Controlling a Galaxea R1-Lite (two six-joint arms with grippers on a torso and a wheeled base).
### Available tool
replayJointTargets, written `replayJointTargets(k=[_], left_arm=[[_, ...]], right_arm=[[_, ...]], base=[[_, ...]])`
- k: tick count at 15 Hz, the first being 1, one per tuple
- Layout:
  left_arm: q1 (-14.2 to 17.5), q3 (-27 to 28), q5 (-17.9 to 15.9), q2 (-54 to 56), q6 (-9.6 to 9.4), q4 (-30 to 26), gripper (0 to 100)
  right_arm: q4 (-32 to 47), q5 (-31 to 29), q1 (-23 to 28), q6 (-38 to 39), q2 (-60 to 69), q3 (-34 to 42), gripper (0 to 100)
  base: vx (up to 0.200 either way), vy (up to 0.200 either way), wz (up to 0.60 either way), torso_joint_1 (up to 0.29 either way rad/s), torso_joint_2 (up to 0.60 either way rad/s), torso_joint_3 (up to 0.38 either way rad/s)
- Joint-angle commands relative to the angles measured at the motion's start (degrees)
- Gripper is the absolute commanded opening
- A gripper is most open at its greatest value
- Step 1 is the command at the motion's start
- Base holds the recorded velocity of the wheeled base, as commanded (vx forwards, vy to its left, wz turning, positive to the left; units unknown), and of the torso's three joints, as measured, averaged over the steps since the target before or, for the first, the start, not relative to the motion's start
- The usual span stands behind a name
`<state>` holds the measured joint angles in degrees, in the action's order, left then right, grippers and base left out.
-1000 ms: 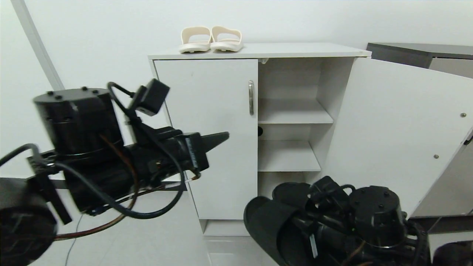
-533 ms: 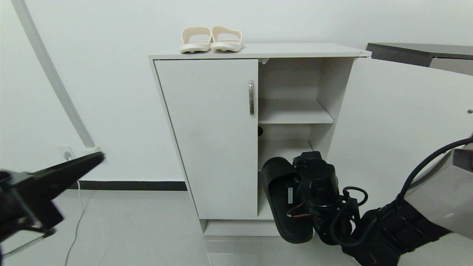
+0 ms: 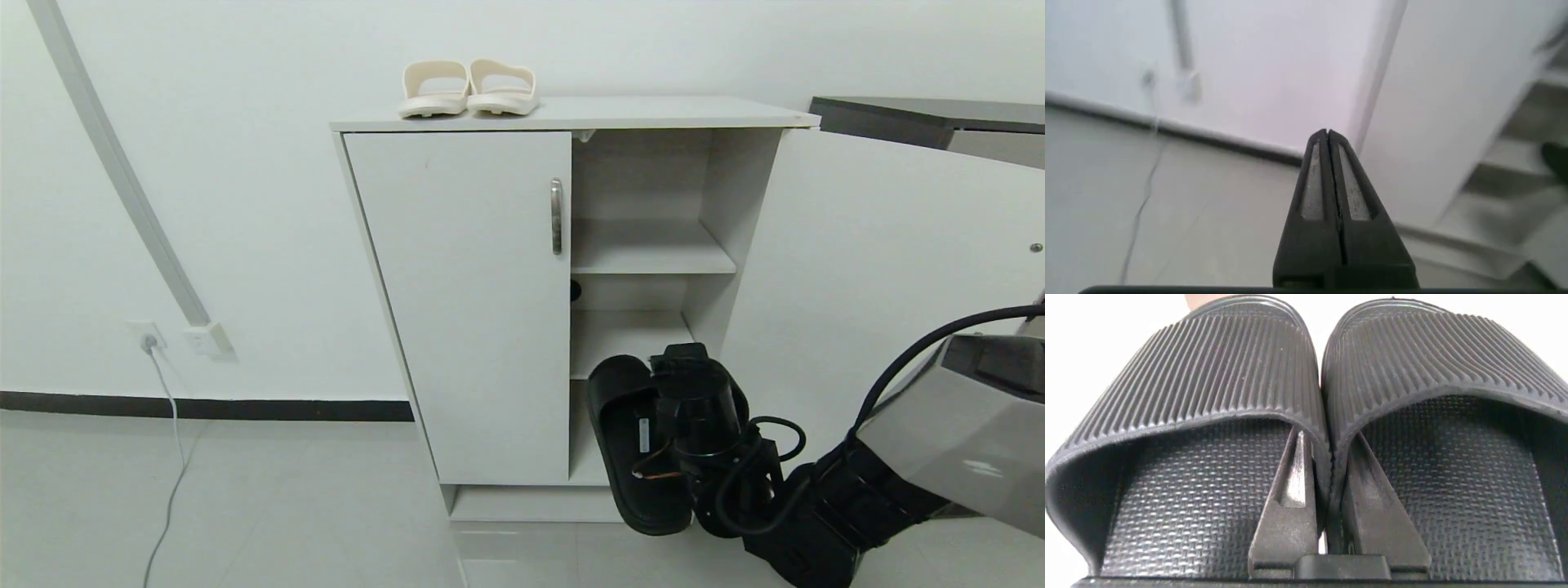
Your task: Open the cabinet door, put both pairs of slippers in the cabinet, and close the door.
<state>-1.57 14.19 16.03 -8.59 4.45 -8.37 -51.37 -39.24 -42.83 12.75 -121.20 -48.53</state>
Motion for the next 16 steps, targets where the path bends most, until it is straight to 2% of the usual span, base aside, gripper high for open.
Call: replayJointTargets(k=[1, 2, 4, 5, 6, 7, 8, 11, 13, 15, 16], left_arm=[[1.84, -8.30, 1.72, 8.59, -0.06, 0.29, 0], [1.84, -11.47, 1.90, 8.59, 0.47, 5.12, 0], [1.84, -13.14, 1.37, 8.59, -0.06, 8.11, 0], [1.84, -13.84, -3.73, 8.59, -2.08, 9.69, 0], [1.75, -14.10, -9.70, 8.59, -2.25, 9.69, 0], [1.75, -14.19, -12.69, 8.59, -3.04, 8.55, 0], [1.75, -14.19, -13.13, 8.59, -3.31, 8.46, 0], [1.66, -14.10, -17.70, 8.59, -4.45, 8.37, 0], [1.66, -14.10, -18.14, 8.59, -5.33, 8.29, 0], [1.66, -14.10, -16.56, 8.59, -4.10, 8.37, 0], [1.66, -14.10, -15.33, 8.59, -4.10, 8.37, 0]], right_arm=[[0.04, 0.04, 0.02, -0.01, 0.00, 0.10, 0], [-0.04, 0.04, 0.02, -0.01, 0.09, 0.28, 0], [0.04, 0.04, -0.07, -0.01, 0.00, 0.28, 0], [-0.04, 0.31, -0.24, 0.08, 0.00, 0.54, 0], [-0.22, 0.39, -0.50, -0.01, 0.00, 0.81, 0], [-1.28, 0.39, -0.68, -0.10, -0.18, 0.98, 0], [-2.24, 0.48, -0.86, -0.18, -0.18, 1.25, 0], [-3.91, 0.75, -1.03, -0.36, -0.09, 1.60, 0], [-4.18, 0.75, -1.30, -0.45, -0.09, 1.95, 0], [-4.26, 0.66, -1.56, -0.45, -0.09, 2.12, 0], [-4.53, 0.57, -1.65, -0.45, -0.09, 2.04, 0]], base=[[0.000, 0.000, 0.00, 0.000, 0.00, 0.000], [0.000, 0.000, 0.00, 0.000, 0.00, 0.000], [0.000, 0.000, 0.00, 0.000, 0.00, 0.000], [0.000, 0.000, 0.00, 0.000, 0.00, 0.000], [0.000, 0.000, 0.00, 0.000, 0.00, 0.000], [0.000, 0.000, 0.00, 0.000, 0.00, 0.000], [0.000, 0.000, 0.00, 0.000, 0.00, 0.000], [0.000, 0.000, 0.00, 0.000, 0.00, 0.000], [0.000, 0.000, 0.00, 0.000, 0.00, 0.000], [0.000, 0.000, 0.00, 0.000, 0.00, 0.000], [0.000, 0.000, 0.00, 0.000, 0.00, 0.000]])
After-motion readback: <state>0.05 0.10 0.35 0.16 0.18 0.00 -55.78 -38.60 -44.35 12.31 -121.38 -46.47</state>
